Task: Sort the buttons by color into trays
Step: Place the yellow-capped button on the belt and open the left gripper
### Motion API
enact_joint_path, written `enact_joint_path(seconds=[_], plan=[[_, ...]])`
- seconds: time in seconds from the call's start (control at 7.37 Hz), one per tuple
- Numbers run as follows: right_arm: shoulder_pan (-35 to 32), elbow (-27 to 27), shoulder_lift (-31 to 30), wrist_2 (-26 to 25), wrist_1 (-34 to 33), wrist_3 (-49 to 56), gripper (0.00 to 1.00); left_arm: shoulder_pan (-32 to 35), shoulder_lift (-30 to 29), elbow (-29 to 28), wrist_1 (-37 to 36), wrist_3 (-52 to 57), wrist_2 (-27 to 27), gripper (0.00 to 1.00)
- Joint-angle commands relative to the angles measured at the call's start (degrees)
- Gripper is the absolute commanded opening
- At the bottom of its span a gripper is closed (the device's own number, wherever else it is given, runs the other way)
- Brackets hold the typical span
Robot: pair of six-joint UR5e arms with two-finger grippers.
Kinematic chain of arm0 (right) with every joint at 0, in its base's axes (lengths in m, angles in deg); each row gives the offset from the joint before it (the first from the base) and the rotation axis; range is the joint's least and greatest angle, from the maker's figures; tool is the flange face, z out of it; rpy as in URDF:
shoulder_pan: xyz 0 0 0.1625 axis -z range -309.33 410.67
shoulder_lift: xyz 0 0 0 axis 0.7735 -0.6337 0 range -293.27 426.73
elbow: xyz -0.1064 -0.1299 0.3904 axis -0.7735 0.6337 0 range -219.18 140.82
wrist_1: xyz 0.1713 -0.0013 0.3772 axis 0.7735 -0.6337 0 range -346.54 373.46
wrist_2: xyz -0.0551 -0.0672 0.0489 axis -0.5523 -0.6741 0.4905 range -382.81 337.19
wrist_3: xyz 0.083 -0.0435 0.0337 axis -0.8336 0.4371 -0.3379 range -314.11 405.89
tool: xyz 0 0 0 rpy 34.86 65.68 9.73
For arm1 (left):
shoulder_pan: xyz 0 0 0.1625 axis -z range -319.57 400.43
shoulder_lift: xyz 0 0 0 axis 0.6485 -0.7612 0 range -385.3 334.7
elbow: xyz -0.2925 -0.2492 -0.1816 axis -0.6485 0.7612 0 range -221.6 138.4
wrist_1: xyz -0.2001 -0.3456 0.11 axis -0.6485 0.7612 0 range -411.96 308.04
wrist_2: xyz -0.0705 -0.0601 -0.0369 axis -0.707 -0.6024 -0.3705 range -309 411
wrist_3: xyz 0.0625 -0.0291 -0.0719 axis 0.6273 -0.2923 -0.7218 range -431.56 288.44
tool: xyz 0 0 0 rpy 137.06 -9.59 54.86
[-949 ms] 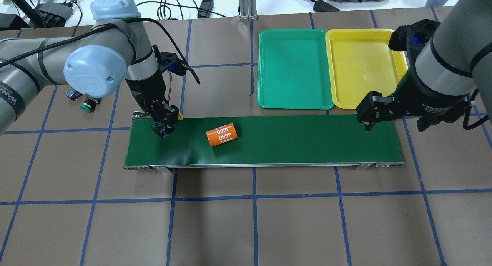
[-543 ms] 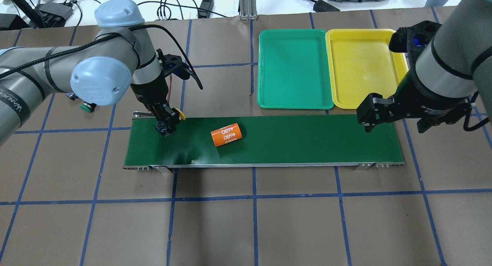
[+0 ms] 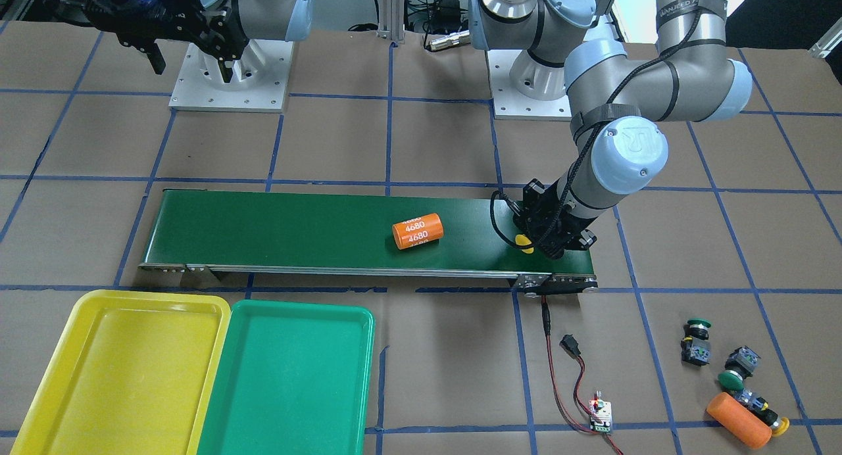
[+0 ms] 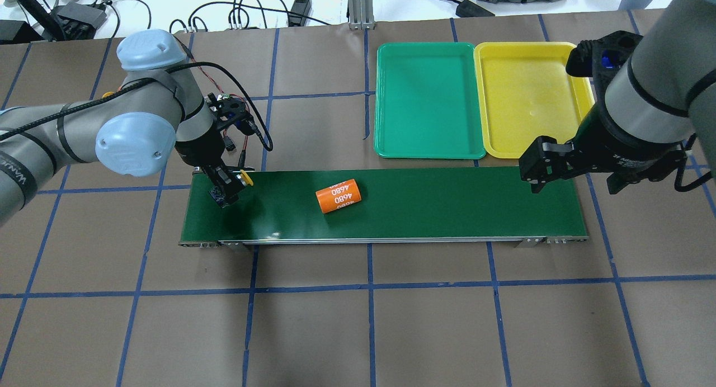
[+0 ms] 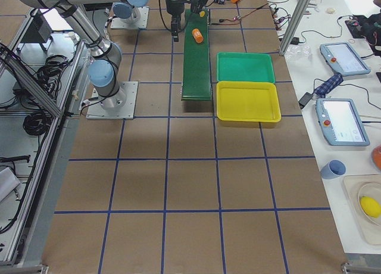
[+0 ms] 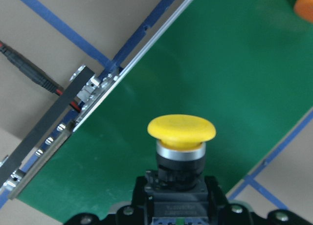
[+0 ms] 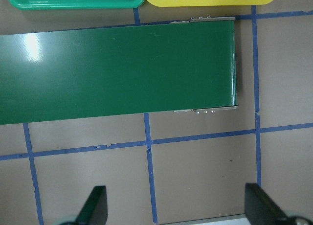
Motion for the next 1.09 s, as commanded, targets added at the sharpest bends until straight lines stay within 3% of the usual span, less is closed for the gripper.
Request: enact_joint_path(seconds=[0.0, 0.14, 0.27, 0.54, 0.68, 0.95], plan=[[0.0, -0.02, -0.01, 0.0, 0.0, 0.0, 1.0, -0.29, 0.18, 2.48, -2.55, 7.2, 0.65, 0.0], [-0.09, -0.02, -0.1, 0.08, 0.0, -0.26, 1.0, -0.29, 0.36, 2.58, -2.55, 6.88, 0.48, 0.92], [0.0, -0.1, -0.02, 0.0, 0.0, 0.0, 1.0, -0.29, 0.63, 3.01, -2.47, 6.88, 0.65, 1.0], [-0.09, -0.46, -0.19, -0.09, 0.0, 0.09, 1.0, -0.38, 1.94, -0.03, -1.07, 6.88, 0.91, 1.0], [0.0, -0.46, -0.1, -0.09, 0.0, 0.09, 1.0, -1.08, 1.42, -6.32, 2.86, 6.96, 2.31, 1.0], [0.0, -0.54, -0.1, -0.09, 0.0, 0.09, 1.0, -8.69, -4.61, -18.46, 5.71, 5.83, 2.06, 1.0]])
